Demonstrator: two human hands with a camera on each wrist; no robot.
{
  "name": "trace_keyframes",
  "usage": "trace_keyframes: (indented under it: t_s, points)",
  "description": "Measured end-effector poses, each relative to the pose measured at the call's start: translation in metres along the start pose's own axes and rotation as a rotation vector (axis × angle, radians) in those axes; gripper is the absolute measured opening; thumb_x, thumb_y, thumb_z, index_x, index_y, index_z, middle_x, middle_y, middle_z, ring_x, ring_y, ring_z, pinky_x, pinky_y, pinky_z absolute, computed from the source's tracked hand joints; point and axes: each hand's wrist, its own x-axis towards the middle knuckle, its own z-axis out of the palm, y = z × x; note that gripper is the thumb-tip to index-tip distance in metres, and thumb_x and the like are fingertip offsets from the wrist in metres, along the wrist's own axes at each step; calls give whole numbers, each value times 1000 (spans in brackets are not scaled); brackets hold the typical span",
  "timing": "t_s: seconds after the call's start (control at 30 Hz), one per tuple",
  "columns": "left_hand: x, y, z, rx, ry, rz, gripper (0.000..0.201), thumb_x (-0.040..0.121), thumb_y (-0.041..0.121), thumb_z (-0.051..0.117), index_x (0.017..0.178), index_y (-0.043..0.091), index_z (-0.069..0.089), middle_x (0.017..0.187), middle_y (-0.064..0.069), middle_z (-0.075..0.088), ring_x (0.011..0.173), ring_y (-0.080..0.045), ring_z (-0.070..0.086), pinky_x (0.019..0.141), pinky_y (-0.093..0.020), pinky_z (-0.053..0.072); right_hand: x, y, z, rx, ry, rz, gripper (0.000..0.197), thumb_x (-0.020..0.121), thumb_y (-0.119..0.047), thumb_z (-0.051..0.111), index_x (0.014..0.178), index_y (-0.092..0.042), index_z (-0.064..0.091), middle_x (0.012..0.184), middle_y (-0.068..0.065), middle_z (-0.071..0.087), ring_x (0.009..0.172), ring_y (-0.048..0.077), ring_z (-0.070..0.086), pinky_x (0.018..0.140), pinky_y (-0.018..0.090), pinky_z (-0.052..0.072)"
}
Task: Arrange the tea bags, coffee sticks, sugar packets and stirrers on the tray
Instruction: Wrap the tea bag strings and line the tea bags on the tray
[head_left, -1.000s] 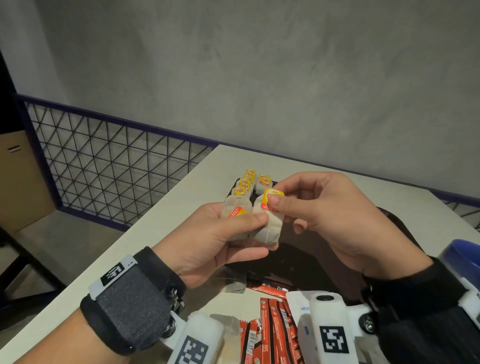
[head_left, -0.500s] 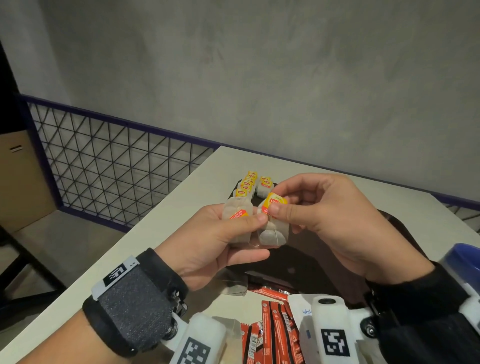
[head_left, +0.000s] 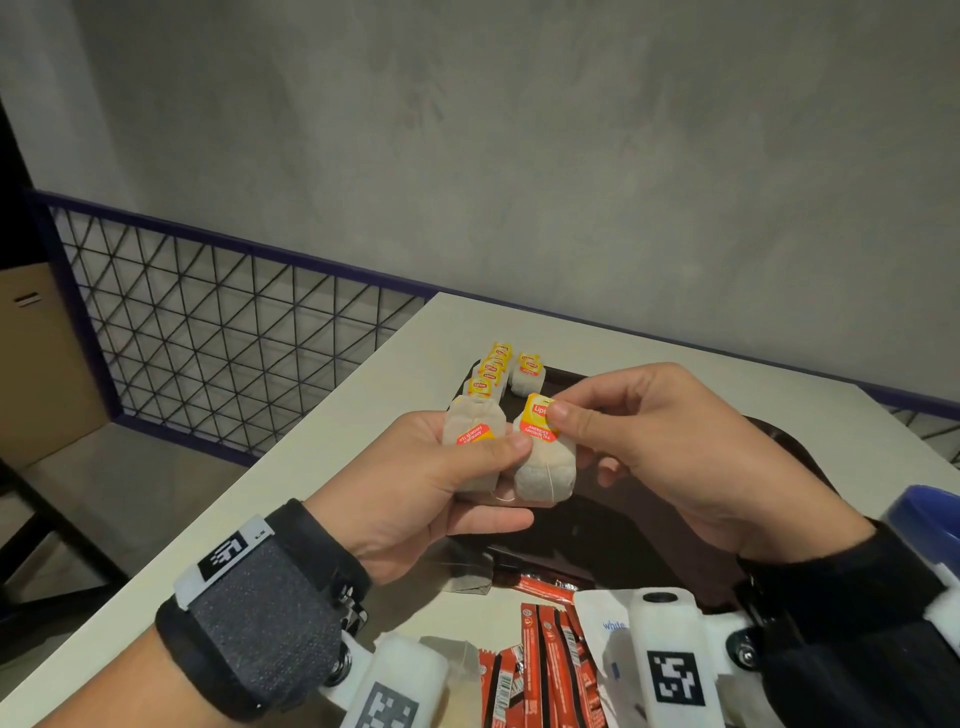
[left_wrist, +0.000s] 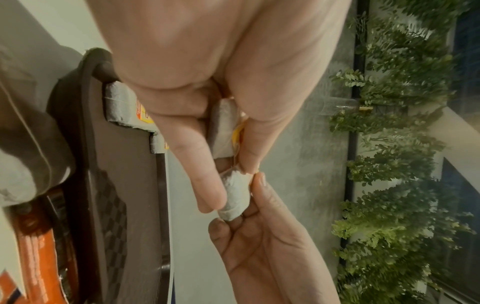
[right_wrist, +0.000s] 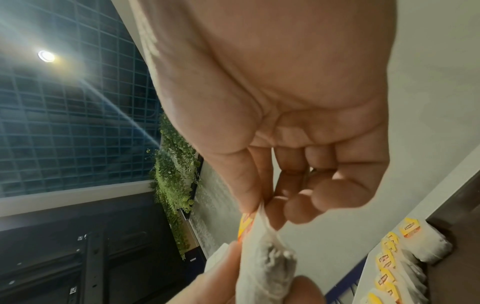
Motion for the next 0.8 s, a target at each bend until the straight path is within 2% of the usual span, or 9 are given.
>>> trace_keyframes:
  t_s: [0.1, 0.2, 0.27, 0.33, 0.43, 0.5, 0.7, 0.8]
  points:
    - [-1, 1, 0, 0, 1, -10, 40, 82, 18, 71, 118, 2, 70, 106, -16, 77, 89, -23, 77, 58, -24, 61, 0, -1, 0, -5, 18, 8, 17, 97, -20, 66, 94, -15, 81, 91, 12, 78, 68, 10, 61, 58, 24, 47]
    - [-1, 2, 0, 3, -5, -31, 34, 89, 15, 66, 121, 2, 67, 110, -17, 76, 97, -30, 76, 59, -26, 62, 1, 0, -1, -19, 25, 1, 18, 98, -20, 65, 93, -16, 81, 92, 14, 77, 69, 11, 60, 62, 30, 47]
    - [-2, 3, 0, 14, -12, -42, 30, 94, 13, 63, 122, 2, 66, 110, -17, 76, 97, -31, 76, 59, -26, 62, 1, 0, -2, -44, 13, -11, 18, 99, -21, 65, 93, -16, 81, 91, 16, 76, 71, 13, 60, 63, 31, 47]
    - [-2, 2, 0, 33, -17, -47, 28, 95, 13, 63, 120, 2, 67, 108, -17, 77, 93, -30, 77, 58, -26, 62, 0, 0, -2, -56, -9, -30, 18, 99, -20, 65, 92, -14, 81, 88, 14, 76, 69, 12, 58, 60, 27, 46]
    - [-2, 1, 1, 80, -21, -46, 27, 96, 15, 63, 119, 3, 67, 108, -17, 77, 96, -31, 76, 60, -26, 62, -2, -3, -1, -74, -32, -72, 14, 96, -19, 68, 92, -15, 81, 83, 2, 78, 60, 0, 60, 55, 15, 44]
    - [-3, 1, 1, 85, -20, -48, 27, 96, 15, 63, 119, 3, 66, 108, -17, 77, 97, -32, 76, 61, -26, 62, -2, -3, -1, -101, -36, -84, 10, 93, -21, 72, 91, -17, 81, 83, 0, 79, 61, 0, 61, 54, 13, 45]
    - [-3, 3, 2, 33, -16, -45, 25, 96, 12, 62, 118, 1, 67, 105, -18, 77, 89, -29, 77, 57, -25, 60, 0, 0, 0, -30, -16, -27, 6, 89, -19, 77, 89, -13, 80, 86, 9, 78, 66, 12, 60, 53, 20, 45]
    - [-3, 3, 2, 12, -25, -53, 27, 96, 12, 62, 119, 0, 65, 107, -19, 76, 91, -32, 77, 57, -25, 61, 1, 0, 1, 6, -26, -6, 7, 86, -19, 79, 89, -12, 79, 87, 10, 78, 67, 11, 60, 56, 24, 46]
